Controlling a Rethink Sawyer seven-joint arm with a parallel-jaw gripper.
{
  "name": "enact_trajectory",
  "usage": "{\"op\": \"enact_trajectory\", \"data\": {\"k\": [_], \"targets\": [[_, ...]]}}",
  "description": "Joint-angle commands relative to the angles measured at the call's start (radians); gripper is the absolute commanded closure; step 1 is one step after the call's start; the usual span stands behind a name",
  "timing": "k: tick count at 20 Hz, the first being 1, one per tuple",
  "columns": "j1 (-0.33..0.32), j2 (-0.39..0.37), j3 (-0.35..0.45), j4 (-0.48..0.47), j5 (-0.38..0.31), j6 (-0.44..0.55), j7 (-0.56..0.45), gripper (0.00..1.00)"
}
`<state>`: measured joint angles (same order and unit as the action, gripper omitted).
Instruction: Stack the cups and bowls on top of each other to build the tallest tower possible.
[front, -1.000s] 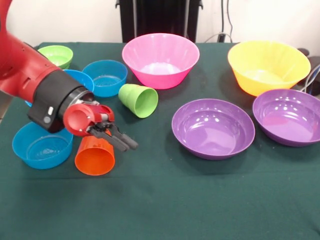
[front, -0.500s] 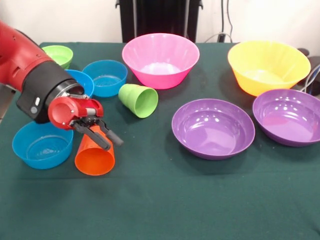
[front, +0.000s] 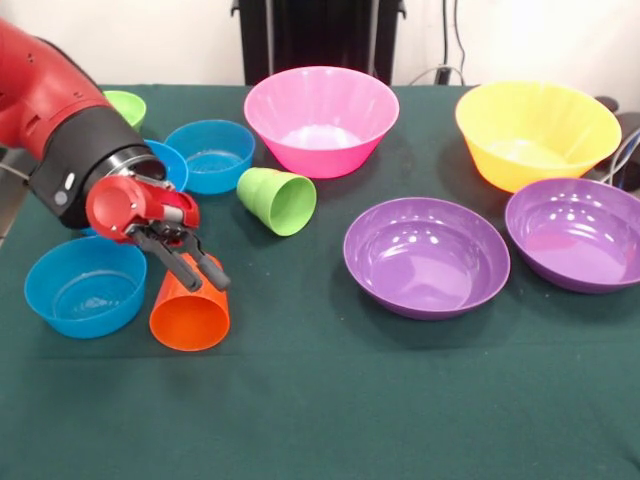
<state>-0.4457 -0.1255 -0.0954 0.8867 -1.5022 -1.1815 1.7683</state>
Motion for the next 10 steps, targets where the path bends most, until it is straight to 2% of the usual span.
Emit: {"op": "enact_trajectory", "data": {"k": [1, 4, 10], "targets": [[0.083, -0.039, -0.006, 0.150, 0.124, 0.161, -0.433, 0.00], [0.107, -0.048, -0.028, 0.170, 0.167, 0.151, -0.467, 0.00], [0.185, -0.053, -0.084, 0.197, 0.241, 0.196, -0.446, 0.00]]}}
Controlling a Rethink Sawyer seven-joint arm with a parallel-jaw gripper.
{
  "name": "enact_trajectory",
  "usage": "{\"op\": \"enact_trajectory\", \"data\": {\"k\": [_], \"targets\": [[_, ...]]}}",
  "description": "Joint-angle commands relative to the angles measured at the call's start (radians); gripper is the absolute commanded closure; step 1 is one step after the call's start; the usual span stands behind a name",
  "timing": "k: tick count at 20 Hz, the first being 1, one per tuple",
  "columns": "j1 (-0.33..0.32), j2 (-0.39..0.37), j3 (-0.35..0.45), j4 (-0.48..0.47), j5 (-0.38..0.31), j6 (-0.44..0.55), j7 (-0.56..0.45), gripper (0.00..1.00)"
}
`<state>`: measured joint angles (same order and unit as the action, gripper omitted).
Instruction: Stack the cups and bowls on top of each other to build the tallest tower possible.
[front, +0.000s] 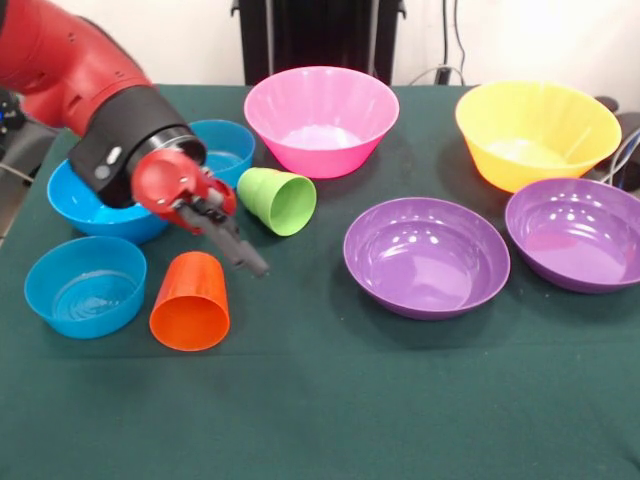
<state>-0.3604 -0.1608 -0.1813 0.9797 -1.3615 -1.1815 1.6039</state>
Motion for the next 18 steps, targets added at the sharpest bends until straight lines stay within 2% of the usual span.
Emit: {"op": "enact_trajectory", "data": {"k": [1, 8, 12, 18], "targets": [[0.114, -0.020, -0.006, 0.111, 0.122, 0.207, -0.284, 0.00], [0.191, -0.001, -0.070, 0.084, 0.177, 0.261, -0.203, 0.00], [0.202, 0.016, -0.097, 0.052, 0.205, 0.284, -0.153, 0.00], [0.199, 0.036, -0.122, 0.021, 0.203, 0.269, -0.123, 0.00]]}}
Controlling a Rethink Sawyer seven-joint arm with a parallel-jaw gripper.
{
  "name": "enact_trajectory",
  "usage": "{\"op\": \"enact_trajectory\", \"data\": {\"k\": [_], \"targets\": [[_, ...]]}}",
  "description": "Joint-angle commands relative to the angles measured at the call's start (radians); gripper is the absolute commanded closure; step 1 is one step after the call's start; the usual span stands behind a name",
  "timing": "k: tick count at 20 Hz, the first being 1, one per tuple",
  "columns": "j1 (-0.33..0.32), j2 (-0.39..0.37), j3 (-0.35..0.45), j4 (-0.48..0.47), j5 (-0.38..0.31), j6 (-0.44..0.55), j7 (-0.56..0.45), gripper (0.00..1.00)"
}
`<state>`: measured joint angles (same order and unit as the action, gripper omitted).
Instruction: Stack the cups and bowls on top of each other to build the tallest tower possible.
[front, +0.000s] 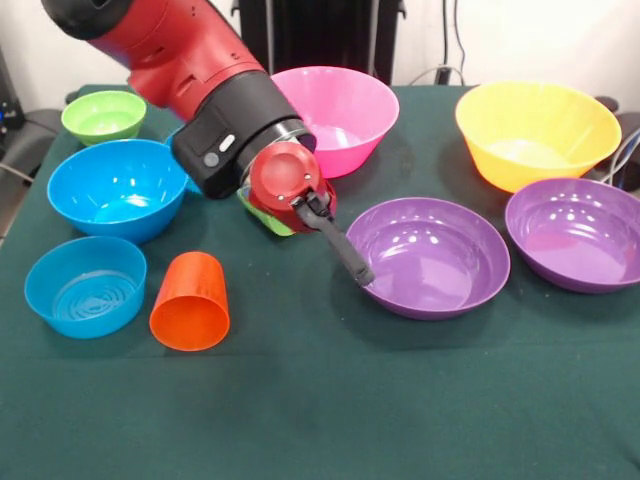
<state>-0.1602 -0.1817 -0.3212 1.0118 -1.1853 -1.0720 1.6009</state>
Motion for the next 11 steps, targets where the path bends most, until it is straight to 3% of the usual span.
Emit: {"op": "enact_trajectory", "data": {"k": [1, 11], "targets": [[-0.002, 0.058, 0.016, -0.015, 0.026, 0.157, -0.115, 0.00], [-0.003, 0.072, -0.002, -0.024, 0.041, 0.144, -0.109, 0.00]]}}
